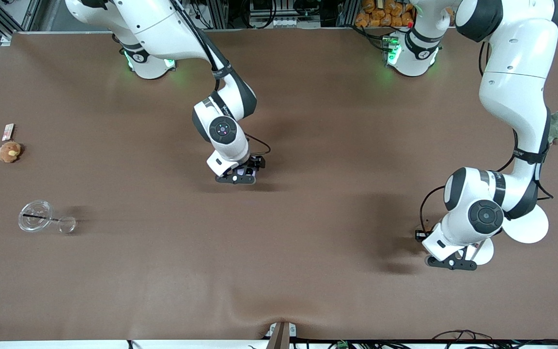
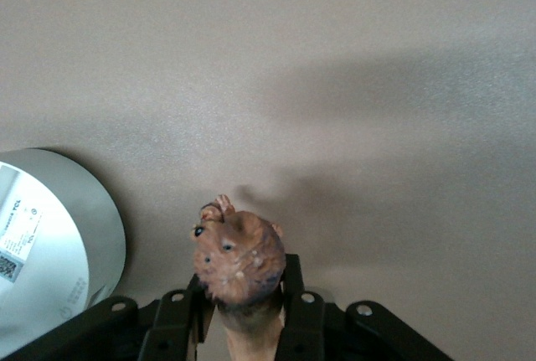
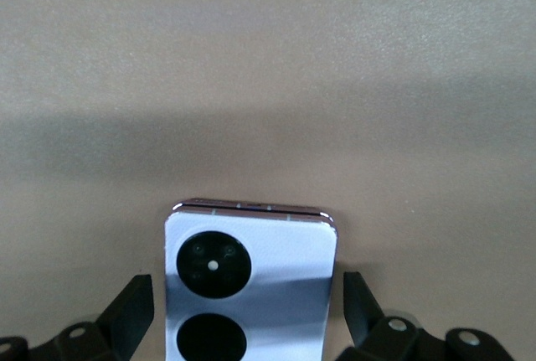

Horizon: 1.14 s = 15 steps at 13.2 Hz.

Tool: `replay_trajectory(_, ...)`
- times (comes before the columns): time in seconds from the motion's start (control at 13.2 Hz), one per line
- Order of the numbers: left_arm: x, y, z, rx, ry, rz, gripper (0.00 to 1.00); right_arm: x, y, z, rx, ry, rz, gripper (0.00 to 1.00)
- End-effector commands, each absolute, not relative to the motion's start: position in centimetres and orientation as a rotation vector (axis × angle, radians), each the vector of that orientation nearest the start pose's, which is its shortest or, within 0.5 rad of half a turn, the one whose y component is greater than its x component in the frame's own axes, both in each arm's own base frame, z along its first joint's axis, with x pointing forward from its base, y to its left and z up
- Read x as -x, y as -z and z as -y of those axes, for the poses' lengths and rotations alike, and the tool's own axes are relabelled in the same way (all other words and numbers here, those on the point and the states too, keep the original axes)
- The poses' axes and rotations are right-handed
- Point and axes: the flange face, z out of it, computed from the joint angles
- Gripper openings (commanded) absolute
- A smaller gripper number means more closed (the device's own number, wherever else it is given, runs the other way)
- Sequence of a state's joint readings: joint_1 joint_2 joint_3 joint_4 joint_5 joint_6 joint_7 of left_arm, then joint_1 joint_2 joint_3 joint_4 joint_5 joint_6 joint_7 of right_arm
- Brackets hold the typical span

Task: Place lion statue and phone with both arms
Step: 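Set the lion beside the lamp while the right gripper carries the phone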

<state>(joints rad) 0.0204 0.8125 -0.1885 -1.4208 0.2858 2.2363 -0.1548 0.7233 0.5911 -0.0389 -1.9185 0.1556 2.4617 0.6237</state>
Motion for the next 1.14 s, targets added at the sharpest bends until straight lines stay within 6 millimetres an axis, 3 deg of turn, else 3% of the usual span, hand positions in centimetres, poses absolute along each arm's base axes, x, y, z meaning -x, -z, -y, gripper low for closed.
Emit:
replay_trajectory(0.0,-72.3,-22.4,9.3,3.064,0.067,-0.196,0.08,-47.7,-16.8,-39.3,3.118,-0.097,-0.08,0.66)
replay_trajectory(0.15,-72.0,-22.4,10.0,3.072,0.059,-0.21,0.12,-47.7,-17.0,-39.3,3.121,-0.097,-0.065,0.33)
replay_trajectory(0.23,-72.0,-22.1,10.1,3.074,0.055,-0.21,0.24,-47.9,-17.5,-39.1,3.123,-0.095,-0.057,0.12)
replay_trajectory(0.3,-72.0,-22.2,10.1,3.074,0.057,-0.21,0.44,-48.2,-18.2,-38.7,3.132,-0.115,-0.067,0.0)
replay_trajectory(0.38,-72.1,-22.5,10.0,3.074,0.064,-0.207,0.84,-49.1,-19.5,-37.4,3.147,-0.143,-0.106,0.0)
replay_trajectory(0.46,-72.1,-22.6,10.1,3.072,0.064,-0.213,1.0,-50.3,-20.9,-35.6,3.161,-0.162,-0.148,0.0)
replay_trajectory(0.61,-72.1,-22.7,10.0,3.071,0.064,-0.215,1.0,-53.5,-23.1,-30.9,3.161,-0.144,-0.152,0.0)
replay_trajectory(0.76,-72.0,-24.9,10.2,3.071,0.08,-0.205,1.0,-55.7,-25.0,-26.2,3.148,-0.154,-0.168,0.0)
replay_trajectory(0.91,-71.1,-30.0,10.3,3.053,0.027,-0.162,1.0,-57.6,-26.0,-20.6,3.138,-0.201,-0.209,0.0)
replay_trajectory(1.06,-69.6,-35.7,10.7,3.024,-0.017,-0.163,1.0,-59.2,-25.8,-14.7,3.127,-0.214,-0.252,0.0)
